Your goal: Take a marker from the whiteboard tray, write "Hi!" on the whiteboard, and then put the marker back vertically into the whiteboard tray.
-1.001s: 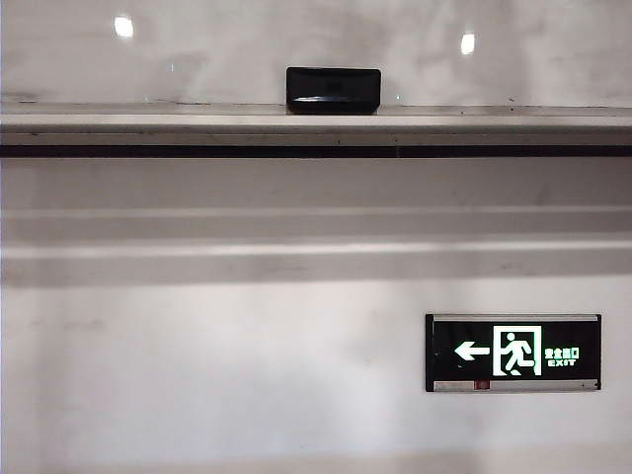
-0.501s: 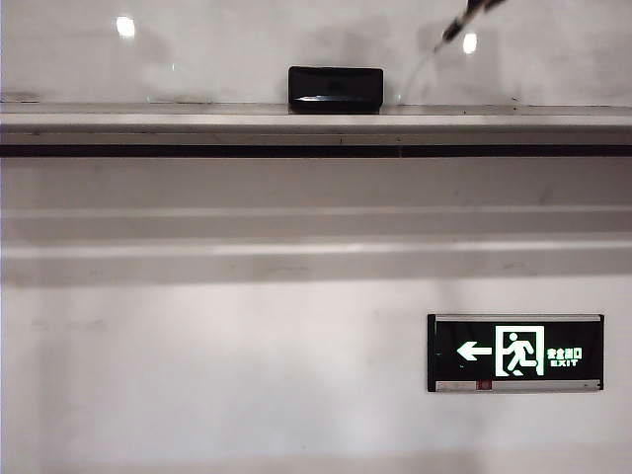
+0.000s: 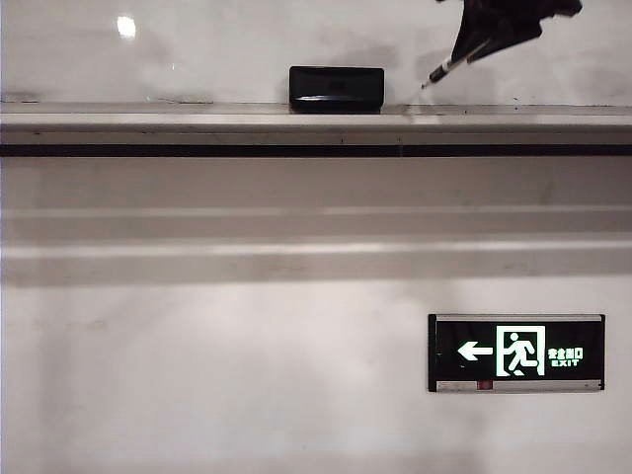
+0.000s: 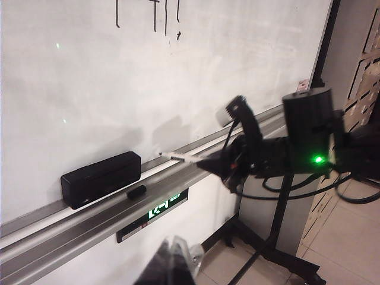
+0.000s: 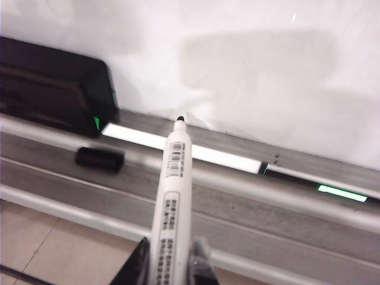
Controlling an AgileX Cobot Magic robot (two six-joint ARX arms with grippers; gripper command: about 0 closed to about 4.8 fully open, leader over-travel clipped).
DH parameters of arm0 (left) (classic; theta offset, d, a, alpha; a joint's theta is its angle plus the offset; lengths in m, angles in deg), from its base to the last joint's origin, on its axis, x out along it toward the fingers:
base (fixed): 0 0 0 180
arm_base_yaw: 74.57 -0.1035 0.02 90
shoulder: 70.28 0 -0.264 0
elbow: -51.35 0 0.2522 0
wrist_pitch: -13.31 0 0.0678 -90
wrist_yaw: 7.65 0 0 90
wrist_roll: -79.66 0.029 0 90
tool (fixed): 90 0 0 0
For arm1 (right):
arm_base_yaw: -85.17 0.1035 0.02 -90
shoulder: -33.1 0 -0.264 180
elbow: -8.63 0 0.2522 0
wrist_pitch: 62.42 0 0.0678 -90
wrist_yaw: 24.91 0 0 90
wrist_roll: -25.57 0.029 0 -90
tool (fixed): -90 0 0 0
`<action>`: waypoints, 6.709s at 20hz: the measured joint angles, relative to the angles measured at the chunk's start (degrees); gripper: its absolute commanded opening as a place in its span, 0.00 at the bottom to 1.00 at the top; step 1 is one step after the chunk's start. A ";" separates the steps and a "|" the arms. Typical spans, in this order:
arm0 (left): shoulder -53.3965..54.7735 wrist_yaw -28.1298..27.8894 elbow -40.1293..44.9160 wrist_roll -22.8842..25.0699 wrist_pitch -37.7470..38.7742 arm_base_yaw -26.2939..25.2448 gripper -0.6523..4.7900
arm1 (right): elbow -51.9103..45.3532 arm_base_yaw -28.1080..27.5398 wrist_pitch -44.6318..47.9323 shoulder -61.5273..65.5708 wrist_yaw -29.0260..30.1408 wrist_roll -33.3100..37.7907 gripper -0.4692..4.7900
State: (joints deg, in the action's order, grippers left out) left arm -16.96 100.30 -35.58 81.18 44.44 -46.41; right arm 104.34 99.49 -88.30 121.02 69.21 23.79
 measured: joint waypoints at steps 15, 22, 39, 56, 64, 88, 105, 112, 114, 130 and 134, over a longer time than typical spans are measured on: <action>-0.17 0.02 0.00 -0.02 0.00 0.00 0.11 | -0.07 0.02 2.49 4.63 -0.87 2.64 0.09; -0.17 0.00 0.00 0.00 -0.24 0.00 0.11 | -0.07 0.09 -0.50 2.84 -0.92 2.21 0.09; -0.28 0.00 0.00 0.00 -0.81 0.00 0.11 | -0.04 0.02 -0.20 3.67 -1.46 1.77 0.09; -0.28 -0.07 0.00 0.00 -0.81 -0.02 0.11 | 0.17 0.07 -2.62 3.10 -1.49 2.01 0.09; -0.26 -0.04 0.00 0.00 -0.81 -0.02 0.11 | 0.17 0.04 -3.85 2.93 -2.56 1.46 0.09; -0.28 -0.02 0.00 -0.04 -0.81 -0.02 0.11 | 0.20 0.04 -3.08 4.76 -1.51 3.04 0.09; -0.28 -0.02 0.00 -0.04 -0.79 -0.02 0.11 | 0.20 0.07 4.92 7.58 -0.17 3.26 0.50; -0.28 -0.04 0.00 -0.02 -0.81 -0.02 0.11 | 0.24 0.04 8.15 3.19 0.02 3.26 0.50; -0.28 -0.04 0.00 -0.02 -0.81 -0.02 0.11 | 0.24 0.02 9.68 2.43 0.00 3.26 0.42; -17.09 -4.76 7.65 0.04 13.22 0.00 0.11 | -25.05 0.02 0.24 -44.33 -4.17 1.31 0.08; -32.74 -7.45 22.80 2.19 11.82 0.00 0.11 | -42.25 0.02 2.95 -58.51 -4.17 1.53 0.17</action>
State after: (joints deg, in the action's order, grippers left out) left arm -49.70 92.85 -12.78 83.36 56.26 -46.41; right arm 62.09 99.51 -85.35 62.51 65.04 25.32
